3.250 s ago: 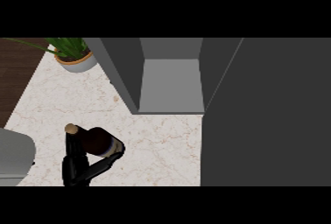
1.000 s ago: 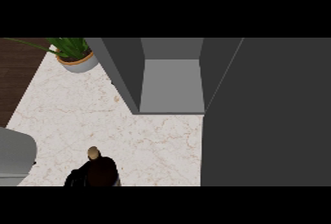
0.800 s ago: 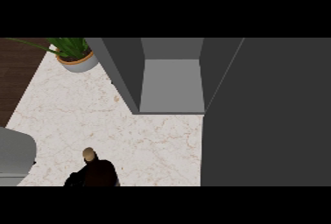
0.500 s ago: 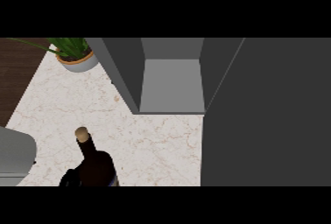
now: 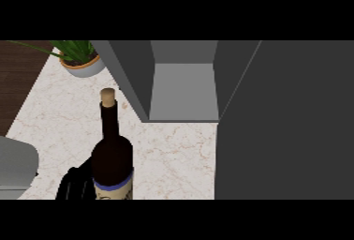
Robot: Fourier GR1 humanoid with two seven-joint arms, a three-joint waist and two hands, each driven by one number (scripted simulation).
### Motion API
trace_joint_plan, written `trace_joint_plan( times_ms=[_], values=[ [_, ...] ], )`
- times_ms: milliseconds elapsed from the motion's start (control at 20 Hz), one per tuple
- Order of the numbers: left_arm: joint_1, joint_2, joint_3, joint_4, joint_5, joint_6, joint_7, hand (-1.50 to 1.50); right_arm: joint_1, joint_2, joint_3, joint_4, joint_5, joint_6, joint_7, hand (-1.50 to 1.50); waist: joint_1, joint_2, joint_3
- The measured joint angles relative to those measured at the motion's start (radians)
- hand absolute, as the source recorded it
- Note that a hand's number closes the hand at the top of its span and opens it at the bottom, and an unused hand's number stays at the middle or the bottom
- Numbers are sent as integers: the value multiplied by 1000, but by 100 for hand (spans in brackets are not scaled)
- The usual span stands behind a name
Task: Pick up the wine, place it into the cabinet and close the cabinet
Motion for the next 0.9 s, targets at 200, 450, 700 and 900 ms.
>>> trace_joint_plan(
  times_ms=[200, 450, 700, 900],
  values=[
    [-33, -39, -26, -88, -38, 91, 75, 150, 0, 11, 15, 10, 28, -2, -12, -150, -1, 0, 0],
    [-162, -82, -32, -111, -54, 184, 205, 150, -18, 7, 8, 26, 20, -6, -7, -150, -3, 0, 0],
    [-310, -107, -53, -57, -89, 298, 243, 150, 8, 18, 25, 10, 37, -3, -20, -150, -6, 1, 0],
    [-414, -114, -65, -7, -115, 376, 257, 150, 1, 6, 10, 4, 17, -1, -6, -150, -7, 1, 0]
  ],
)
